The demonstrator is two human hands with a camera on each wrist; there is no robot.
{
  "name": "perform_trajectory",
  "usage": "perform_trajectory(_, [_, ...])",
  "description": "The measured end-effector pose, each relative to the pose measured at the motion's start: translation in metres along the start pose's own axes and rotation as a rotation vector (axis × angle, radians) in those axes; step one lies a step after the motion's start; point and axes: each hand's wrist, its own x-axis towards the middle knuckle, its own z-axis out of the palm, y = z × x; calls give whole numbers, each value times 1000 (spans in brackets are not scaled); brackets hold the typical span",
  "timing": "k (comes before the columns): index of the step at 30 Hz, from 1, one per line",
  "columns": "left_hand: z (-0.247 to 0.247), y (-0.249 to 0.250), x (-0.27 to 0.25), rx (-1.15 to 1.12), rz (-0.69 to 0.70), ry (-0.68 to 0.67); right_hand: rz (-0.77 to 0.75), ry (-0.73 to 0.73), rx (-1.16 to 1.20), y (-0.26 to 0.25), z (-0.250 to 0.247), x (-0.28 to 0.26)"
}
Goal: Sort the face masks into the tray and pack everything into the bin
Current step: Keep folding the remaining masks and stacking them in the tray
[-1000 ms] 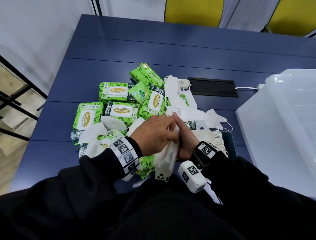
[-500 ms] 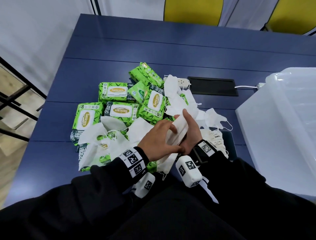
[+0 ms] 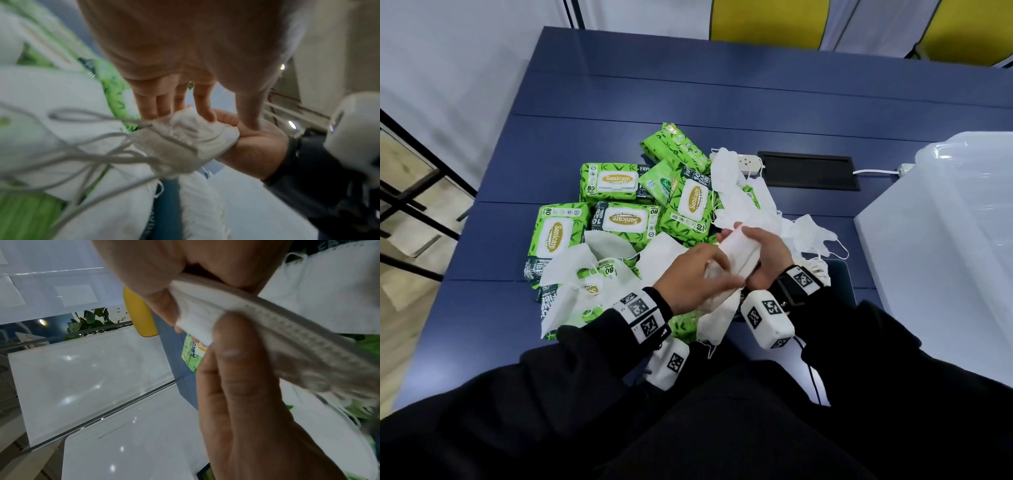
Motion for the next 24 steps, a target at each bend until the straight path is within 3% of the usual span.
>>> perform_trajectory(3, [-6, -4, 11, -312, -120, 167, -20, -114, -230, -13, 7, 3])
perform_trajectory(6, [-18, -4, 17, -594, -198, 92, -41, -229, -395, -17, 14, 8])
perform_trajectory(8, [-27, -5, 18, -635, -205, 15, -54, -223, -485, -18, 18, 12])
perform_trajectory(11, [-41, -12, 16, -668, -243, 128, -30, -119, -660, -26, 16, 22])
perform_trajectory(13, [-52, -21, 12, -751, -320, 256, -101, -27, -900, -32, 12, 27])
perform_trajectory(16, [-60, -37, 1, -901, -405, 371, -310, 36, -1595, -38, 1, 43])
perform_trajectory(18, [-61, -44, -7, -958, -424, 403, -300, 11, -1981, -36, -3, 54])
perform_trajectory(21, [-61, -48, -15, -1029, -428, 415, -230, -48, -2267, -28, -3, 68])
perform_trajectory(24, [-61, -50, -19, -1044, -424, 438, -227, -24, -2314, -18, -6, 76])
